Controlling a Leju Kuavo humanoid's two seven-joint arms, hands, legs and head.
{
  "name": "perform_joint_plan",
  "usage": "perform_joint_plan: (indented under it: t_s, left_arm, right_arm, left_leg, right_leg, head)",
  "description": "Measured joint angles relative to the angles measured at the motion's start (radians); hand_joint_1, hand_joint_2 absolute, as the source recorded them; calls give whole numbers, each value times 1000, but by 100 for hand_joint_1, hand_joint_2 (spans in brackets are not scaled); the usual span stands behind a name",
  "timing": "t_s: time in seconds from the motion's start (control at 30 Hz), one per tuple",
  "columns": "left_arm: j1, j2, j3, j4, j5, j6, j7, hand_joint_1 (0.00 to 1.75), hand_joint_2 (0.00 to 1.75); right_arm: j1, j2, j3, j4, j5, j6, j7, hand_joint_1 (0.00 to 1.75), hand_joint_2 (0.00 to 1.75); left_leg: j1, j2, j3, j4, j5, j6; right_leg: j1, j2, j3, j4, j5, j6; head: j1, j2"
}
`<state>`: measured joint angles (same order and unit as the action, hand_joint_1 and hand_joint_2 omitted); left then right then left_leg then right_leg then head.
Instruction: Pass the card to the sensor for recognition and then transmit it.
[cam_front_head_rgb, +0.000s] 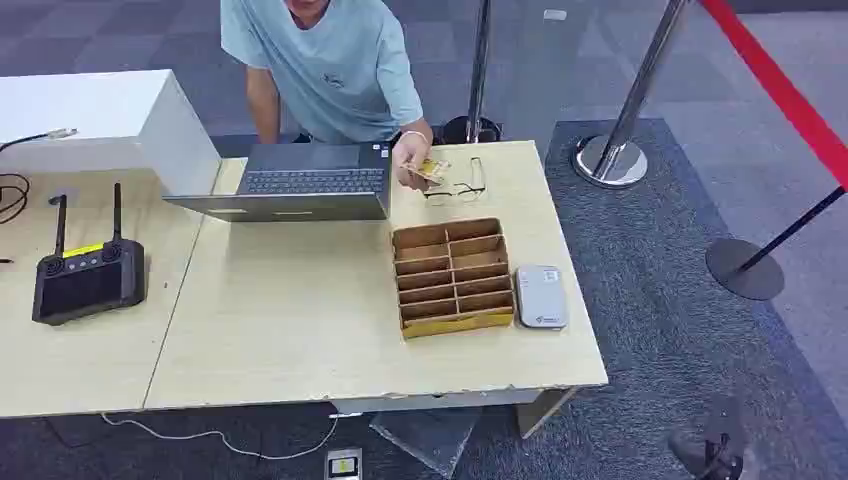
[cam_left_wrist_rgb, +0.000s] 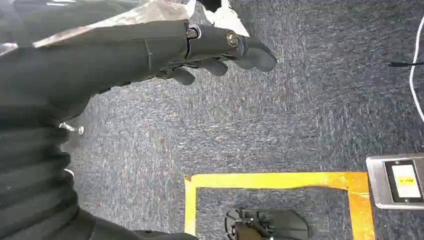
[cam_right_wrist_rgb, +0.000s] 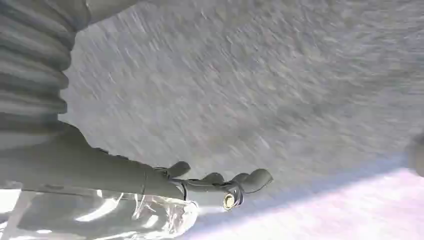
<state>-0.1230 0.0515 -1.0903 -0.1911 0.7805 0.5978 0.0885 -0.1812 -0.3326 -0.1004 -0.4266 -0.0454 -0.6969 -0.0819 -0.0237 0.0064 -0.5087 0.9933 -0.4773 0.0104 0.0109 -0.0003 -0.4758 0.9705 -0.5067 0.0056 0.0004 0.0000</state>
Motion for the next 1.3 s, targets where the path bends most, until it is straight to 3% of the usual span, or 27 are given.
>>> perform_joint_plan:
  t_s: [0.07, 0.37, 0.43, 0.5, 0.6, 0.8, 1.03, 1.3]
  left_arm:
    - [0, 0, 0, 0, 3, 0, 0, 0, 175]
    - [2, 0, 6, 0, 20, 0, -1, 0, 175]
    - [3, -1, 7, 0, 20, 1, -1, 0, 175]
    - [3, -1, 7, 0, 23, 2, -1, 0, 175]
    - [2, -1, 8, 0, 29, 5, -6, 0, 175]
    - [2, 0, 8, 0, 31, 4, -18, 0, 175]
    - [2, 1, 8, 0, 30, 4, -19, 0, 175]
    - [-1, 5, 8, 0, 1, -16, -28, 0, 175]
  right_arm:
    - [38, 2, -54, -127, 149, -1, 87, 0, 175]
    - [127, 29, -266, -690, 441, -3, 192, 0, 175]
    - [136, 34, -286, -776, 450, -3, 199, 0, 175]
    - [152, 41, -304, -861, 445, -3, 159, 0, 175]
    - [174, 51, -301, -1011, 520, -2, 174, 0, 175]
    - [183, 49, -184, -1309, 708, -2, 292, 0, 175]
    - [185, 16, -60, -1482, 741, 5, 310, 0, 175]
    - [53, -64, 215, -1538, 867, 190, 416, 0, 175]
  left_leg:
    - [0, -3, -1, 0, 0, 0]
    - [0, -4, 0, 0, 0, 0]
    - [0, -4, -1, 0, 0, 0]
    - [0, -4, -1, 0, 0, 0]
    - [0, -4, -2, 0, 0, 0]
    - [0, -4, -1, 0, 0, 0]
    - [0, -4, -2, 0, 0, 0]
    - [0, -4, -2, 0, 1, 1]
  right_leg:
    - [0, -2, 0, 0, 0, 0]
    - [0, -3, 0, 0, -1, 1]
    - [0, -4, 0, 0, -1, 1]
    - [0, -4, 0, 0, -1, 1]
    - [0, -3, 0, 0, -1, 1]
    - [0, -4, 0, 0, -1, 1]
    - [0, -4, 0, 0, -1, 1]
    - [0, -4, -1, 0, -1, 1]
  head:
    - [0, 0]
    - [0, 0]
    - [0, 0]
    - [-1, 0]
    - [0, 0]
    - [-1, 0]
    - [0, 0]
    - [0, 0]
